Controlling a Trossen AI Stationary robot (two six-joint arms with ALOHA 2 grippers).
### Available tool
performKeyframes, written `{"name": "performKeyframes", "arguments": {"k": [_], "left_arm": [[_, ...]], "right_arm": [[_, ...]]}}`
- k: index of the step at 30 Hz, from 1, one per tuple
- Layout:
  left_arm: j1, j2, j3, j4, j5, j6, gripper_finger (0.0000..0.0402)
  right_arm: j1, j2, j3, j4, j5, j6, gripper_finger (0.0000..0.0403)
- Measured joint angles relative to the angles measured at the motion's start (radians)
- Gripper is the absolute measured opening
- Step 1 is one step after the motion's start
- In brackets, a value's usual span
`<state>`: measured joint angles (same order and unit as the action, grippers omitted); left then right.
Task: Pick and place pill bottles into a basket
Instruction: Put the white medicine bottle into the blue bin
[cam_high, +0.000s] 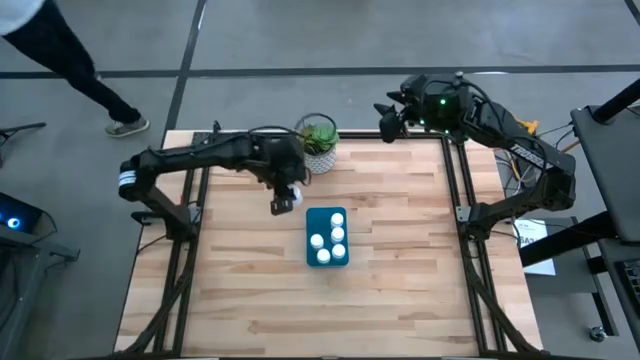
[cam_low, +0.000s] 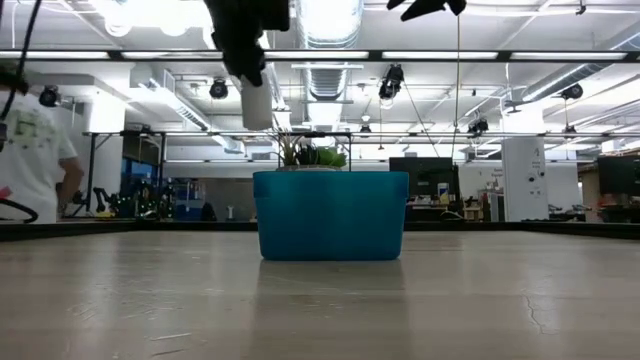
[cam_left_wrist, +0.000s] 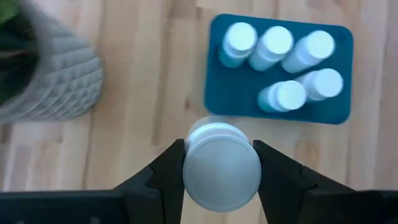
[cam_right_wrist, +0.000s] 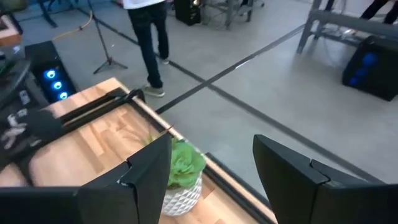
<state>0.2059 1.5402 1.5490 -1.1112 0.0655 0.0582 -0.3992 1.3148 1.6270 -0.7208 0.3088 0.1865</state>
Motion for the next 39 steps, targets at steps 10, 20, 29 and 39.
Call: {"name": "performKeyframes", "arguments": {"k": [10,20,29,39], "left_arm": [[-0.099,0.192,0.201,-0.069,-0.060,0.009,0.0141],[-0.103,0.281,0.212,-0.062,-0.071,0.050,0.0141],[-0.127,0.344,0.212,0.016,-0.068,0.054,0.0141],[-0.155,0.426,0.206,0.064,-0.056,0.054,0.0141]], "right_arm": [[-0.021,-0.051,0.006,-0.009,0.013,-0.002,0.0219],[-0.021,-0.078,0.006,-0.031,0.039,-0.002,0.0219],[-0.020,-0.078,0.006,-0.099,0.040,0.045,0.0219],[-0.018,-0.078,0.006,-0.109,0.031,0.050,0.0219]]}}
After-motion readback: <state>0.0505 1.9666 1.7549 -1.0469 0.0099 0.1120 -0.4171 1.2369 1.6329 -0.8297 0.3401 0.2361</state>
